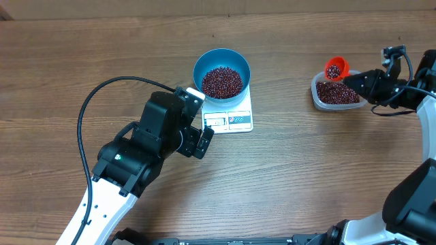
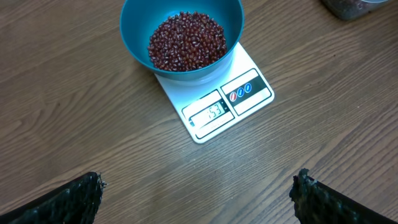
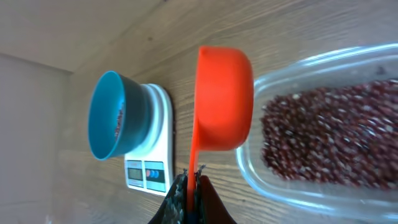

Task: Scoop item into bowl and weigh 150g on scale
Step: 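Move the empty orange cup right back over the bean tub, then dip the orange cup into the beans to scoop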

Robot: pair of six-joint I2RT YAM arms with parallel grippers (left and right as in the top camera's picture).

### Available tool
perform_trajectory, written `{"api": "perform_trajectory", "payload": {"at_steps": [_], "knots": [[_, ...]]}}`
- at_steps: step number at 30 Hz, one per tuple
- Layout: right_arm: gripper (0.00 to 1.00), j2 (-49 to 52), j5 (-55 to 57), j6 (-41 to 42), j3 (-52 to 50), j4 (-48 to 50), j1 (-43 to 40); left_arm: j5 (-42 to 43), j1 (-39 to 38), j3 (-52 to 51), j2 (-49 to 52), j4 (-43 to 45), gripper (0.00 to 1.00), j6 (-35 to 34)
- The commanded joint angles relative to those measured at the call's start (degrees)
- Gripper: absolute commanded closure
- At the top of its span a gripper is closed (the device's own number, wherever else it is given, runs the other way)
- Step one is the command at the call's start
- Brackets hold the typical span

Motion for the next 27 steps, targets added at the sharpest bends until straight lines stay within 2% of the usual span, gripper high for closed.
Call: {"api": "perform_trajectory", "payload": {"at_steps": [1, 6, 12, 21, 27], "knots": [[0.96, -1.1, 8.8, 3.4, 0.8, -0.5, 0.0, 0.9, 0.3, 0.8, -0.5, 0.1, 0.0, 0.9], [0.96, -1.3, 14.3, 5.4, 0.8, -0.4, 1.1, 0.9, 0.3, 0.8, -0.5, 0.1, 0.0, 0.9], [0.96, -2.2, 24.8, 5.9, 0.8, -0.4, 4.7, 0.9, 0.3, 0.8, -0.5, 0.0, 0.0, 0.9], [0.96, -2.8, 42.0, 11.8, 0.8, -0.5, 10.2, 0.9, 0.3, 0.8, -0.5, 0.0, 0.01, 0.9], [0.96, -3.0, 53.2, 11.8, 0.9, 0.0, 15.8, 0.8, 0.3, 0.8, -0.5, 0.1, 0.0, 0.9]]}}
